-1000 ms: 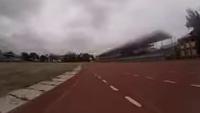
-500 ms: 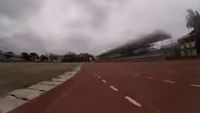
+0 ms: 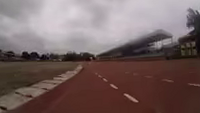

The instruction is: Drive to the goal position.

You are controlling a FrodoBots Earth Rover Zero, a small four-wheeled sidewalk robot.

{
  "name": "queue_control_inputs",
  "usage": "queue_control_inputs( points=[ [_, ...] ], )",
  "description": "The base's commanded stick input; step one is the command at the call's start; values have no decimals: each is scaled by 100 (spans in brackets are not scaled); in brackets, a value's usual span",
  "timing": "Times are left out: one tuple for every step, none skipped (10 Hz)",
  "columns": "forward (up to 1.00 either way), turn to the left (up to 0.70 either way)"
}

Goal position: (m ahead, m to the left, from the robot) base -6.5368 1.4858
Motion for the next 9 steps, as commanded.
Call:
queue_control_inputs(
  points=[
    [-70, 0],
    [-70, 0],
    [-70, 0],
    [-70, 0],
    [-70, 0],
    [-70, 0],
    [-70, 0],
    [-70, 0],
    [-70, 0]
  ],
)
